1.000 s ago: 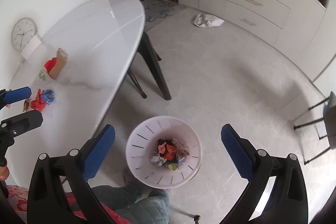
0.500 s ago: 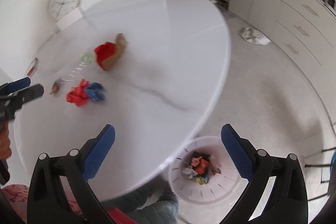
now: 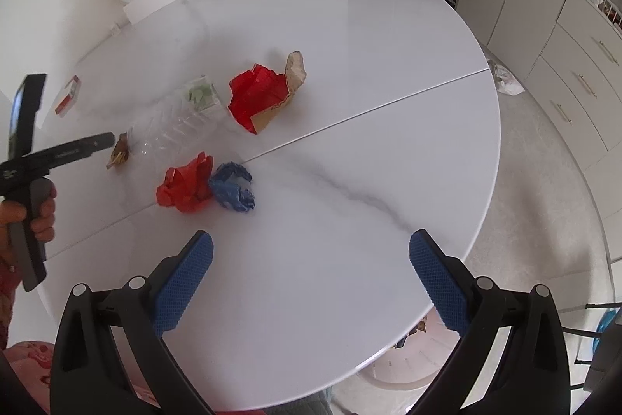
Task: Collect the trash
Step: 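Grasp the brown snack bag on the table with the left tool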
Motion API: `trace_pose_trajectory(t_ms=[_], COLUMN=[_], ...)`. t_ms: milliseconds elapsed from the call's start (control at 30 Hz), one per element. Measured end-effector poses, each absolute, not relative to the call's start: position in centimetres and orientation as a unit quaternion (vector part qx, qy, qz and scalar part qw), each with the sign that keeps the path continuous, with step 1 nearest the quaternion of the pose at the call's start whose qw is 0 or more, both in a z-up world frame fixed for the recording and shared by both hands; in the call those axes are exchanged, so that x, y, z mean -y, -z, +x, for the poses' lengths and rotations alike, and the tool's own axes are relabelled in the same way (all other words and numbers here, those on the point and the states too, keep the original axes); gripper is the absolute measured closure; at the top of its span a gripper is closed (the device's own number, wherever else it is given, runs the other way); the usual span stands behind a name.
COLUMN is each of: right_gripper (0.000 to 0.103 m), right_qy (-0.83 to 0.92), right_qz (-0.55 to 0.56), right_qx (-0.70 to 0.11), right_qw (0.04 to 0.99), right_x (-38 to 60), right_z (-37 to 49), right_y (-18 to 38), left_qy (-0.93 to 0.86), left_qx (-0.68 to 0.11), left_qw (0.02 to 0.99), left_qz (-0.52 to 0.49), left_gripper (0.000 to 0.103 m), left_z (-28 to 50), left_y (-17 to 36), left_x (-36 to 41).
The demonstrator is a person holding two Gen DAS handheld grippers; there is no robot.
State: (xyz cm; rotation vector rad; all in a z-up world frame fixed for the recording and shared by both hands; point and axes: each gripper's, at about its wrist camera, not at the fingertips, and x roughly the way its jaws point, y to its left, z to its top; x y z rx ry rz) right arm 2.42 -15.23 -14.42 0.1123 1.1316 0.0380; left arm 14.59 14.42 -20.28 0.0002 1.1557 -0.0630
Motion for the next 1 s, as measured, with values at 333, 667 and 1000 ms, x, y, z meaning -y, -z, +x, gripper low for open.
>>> trace_pose_trajectory(t_ms=[333, 667, 1000], right_gripper=[0.003, 0.003, 0.028], right_qy=[-0.008, 0.002, 0.025], right_qz=[0.064, 0.102, 0.222], right_qx=[-0.535, -0.529, -0.559], right_qw=[0.842, 0.842, 0.798], right_x=[14.5, 14.7, 15.0], right_z=[5.1, 8.7, 16.7], right_y=[14.9, 15.2, 20.2], left_qy=[0.03, 0.01, 0.017], left_qx=[-0.572, -0.573, -0.558], left_qw=[0.82, 0.819, 0.829], left_qz=[0.013, 0.003, -0.012], left_gripper=[0.037, 0.06, 0.068], left_z=[17.0, 17.4, 15.4], left_y=[23.6, 23.3, 22.4], left_x=[-14.3, -14.3, -14.7])
